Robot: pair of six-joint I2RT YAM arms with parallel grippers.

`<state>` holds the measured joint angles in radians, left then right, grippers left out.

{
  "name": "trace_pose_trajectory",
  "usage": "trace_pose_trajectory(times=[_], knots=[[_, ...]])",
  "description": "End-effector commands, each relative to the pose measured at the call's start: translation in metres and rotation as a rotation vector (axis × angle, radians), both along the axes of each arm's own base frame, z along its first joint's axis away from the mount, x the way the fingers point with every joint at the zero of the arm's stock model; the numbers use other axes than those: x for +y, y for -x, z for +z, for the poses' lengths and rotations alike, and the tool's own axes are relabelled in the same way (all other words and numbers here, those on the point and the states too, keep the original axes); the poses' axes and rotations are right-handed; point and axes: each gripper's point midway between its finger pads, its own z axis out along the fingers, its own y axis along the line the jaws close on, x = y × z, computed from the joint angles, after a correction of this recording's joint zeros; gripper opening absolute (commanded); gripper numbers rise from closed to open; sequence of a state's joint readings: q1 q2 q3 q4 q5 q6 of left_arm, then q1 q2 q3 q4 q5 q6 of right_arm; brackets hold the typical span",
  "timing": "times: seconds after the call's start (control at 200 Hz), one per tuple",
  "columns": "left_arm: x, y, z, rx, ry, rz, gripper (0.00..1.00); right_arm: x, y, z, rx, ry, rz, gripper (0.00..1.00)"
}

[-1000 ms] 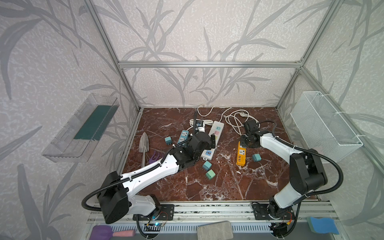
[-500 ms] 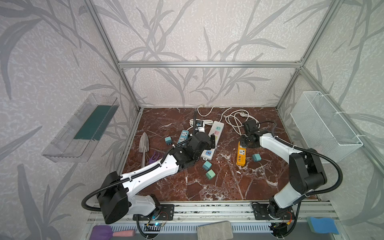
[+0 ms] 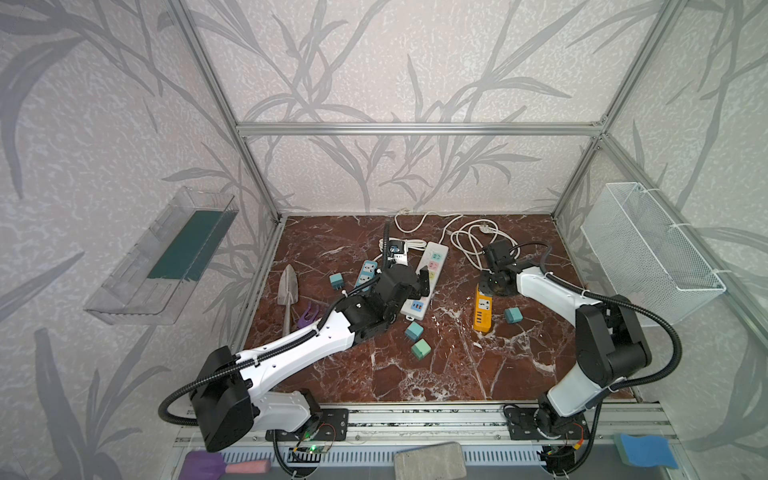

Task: Insert the plug
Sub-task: 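Lower the teal adapter with right gripper onto the yellow strip's cord-end socket, then press the teal adapter down into the socket with right gripper, then open right gripper and lift away while left arm shifts over white strip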

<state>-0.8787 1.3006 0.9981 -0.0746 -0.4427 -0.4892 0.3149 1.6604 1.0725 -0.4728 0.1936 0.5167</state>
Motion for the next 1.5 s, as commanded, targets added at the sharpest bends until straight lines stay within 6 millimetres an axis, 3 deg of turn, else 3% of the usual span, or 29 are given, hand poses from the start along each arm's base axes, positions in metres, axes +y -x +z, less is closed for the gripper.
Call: trace_pose_trajectory(times=[0.0,0.09,0.17,0.37,0.565,0.695,0.98,1.06,1.135,1.355,1.415,1.495], knots=[[0.004,0.002,0.009,-0.021,0.022,0.004,0.91,-0.005,0.029,-0.020,0.121,0.011,-0.010,0.27],[0.004,0.003,0.011,-0.024,0.060,0.006,0.95,0.000,0.020,-0.004,0.092,-0.001,0.014,0.50],[0.002,0.006,0.017,-0.046,0.100,-0.018,0.95,0.001,0.014,0.006,0.070,0.000,0.023,0.58],[0.005,0.007,0.021,-0.076,0.113,-0.014,0.95,-0.001,0.012,0.041,-0.002,-0.002,0.045,0.63],[0.003,0.007,0.020,-0.060,0.105,-0.023,0.95,-0.023,0.006,0.065,-0.069,0.047,0.041,0.63],[0.006,0.006,0.019,-0.072,0.082,-0.011,0.95,-0.033,0.001,0.061,-0.056,0.037,0.025,0.63],[0.004,0.005,0.017,-0.070,0.071,-0.015,0.95,-0.030,0.004,0.012,0.088,0.019,0.025,0.62],[-0.001,0.007,0.015,-0.060,0.061,-0.051,0.96,-0.033,0.010,0.010,0.111,0.028,0.003,0.61],[-0.011,0.011,0.016,-0.048,0.038,-0.115,0.96,-0.033,0.012,0.026,0.079,0.010,-0.017,0.61],[-0.014,0.007,0.005,-0.029,-0.022,-0.122,0.99,-0.028,-0.003,0.119,-0.163,-0.064,-0.037,0.61],[-0.012,0.004,-0.006,0.005,-0.049,-0.101,0.99,-0.024,0.000,0.130,-0.178,-0.083,-0.021,0.61],[-0.019,0.001,-0.019,0.066,-0.100,-0.110,0.99,-0.022,0.010,0.127,-0.163,-0.083,-0.014,0.61]])
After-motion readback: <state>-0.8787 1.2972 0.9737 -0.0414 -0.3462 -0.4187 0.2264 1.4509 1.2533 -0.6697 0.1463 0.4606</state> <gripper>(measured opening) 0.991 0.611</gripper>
